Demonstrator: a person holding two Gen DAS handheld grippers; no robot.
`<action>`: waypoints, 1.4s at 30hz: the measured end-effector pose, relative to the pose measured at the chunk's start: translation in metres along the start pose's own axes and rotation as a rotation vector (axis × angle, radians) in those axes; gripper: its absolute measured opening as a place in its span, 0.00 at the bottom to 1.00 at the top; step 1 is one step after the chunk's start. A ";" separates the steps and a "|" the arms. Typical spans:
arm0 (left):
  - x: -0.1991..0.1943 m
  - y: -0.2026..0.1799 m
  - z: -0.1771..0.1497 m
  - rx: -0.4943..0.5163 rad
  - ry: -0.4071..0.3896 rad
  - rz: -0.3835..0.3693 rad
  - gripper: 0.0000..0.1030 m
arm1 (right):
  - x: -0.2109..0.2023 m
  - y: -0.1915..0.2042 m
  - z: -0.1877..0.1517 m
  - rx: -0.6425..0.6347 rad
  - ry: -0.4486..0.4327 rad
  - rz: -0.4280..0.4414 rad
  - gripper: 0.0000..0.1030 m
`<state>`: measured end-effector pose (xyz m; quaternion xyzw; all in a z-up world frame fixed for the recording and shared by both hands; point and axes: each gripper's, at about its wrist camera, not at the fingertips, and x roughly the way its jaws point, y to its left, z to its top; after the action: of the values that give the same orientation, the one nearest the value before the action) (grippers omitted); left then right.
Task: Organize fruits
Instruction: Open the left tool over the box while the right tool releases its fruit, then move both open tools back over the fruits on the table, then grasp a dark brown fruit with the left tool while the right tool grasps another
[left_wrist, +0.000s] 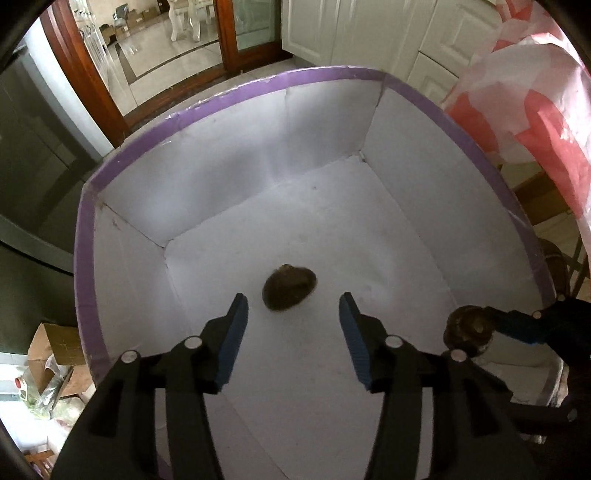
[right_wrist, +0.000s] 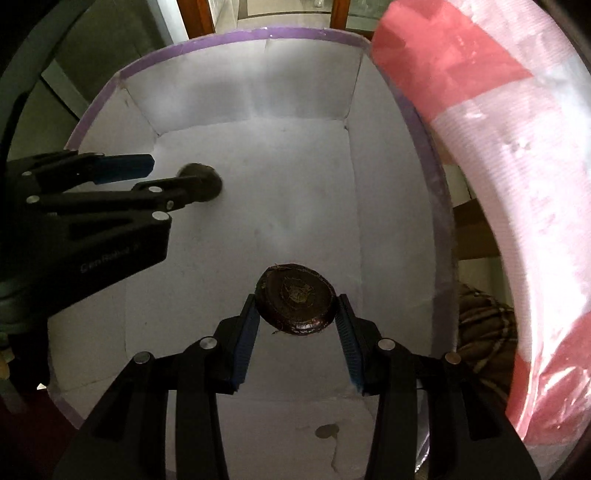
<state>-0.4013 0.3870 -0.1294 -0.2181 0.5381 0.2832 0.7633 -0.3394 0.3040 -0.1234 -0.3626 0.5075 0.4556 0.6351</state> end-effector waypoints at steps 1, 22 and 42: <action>-0.002 -0.002 -0.002 0.000 -0.003 0.000 0.62 | -0.001 0.001 0.000 -0.001 0.002 0.000 0.42; -0.190 -0.084 0.027 0.108 -0.693 -0.083 0.99 | -0.243 -0.090 -0.111 0.137 -0.655 -0.035 0.81; -0.163 -0.603 0.042 0.714 -0.510 -0.481 0.99 | -0.257 -0.499 -0.463 1.378 -0.658 -0.517 0.84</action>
<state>-0.0120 -0.0676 0.0556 0.0149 0.3323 -0.0582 0.9412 -0.0299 -0.3378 0.0238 0.1576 0.3613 -0.0378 0.9182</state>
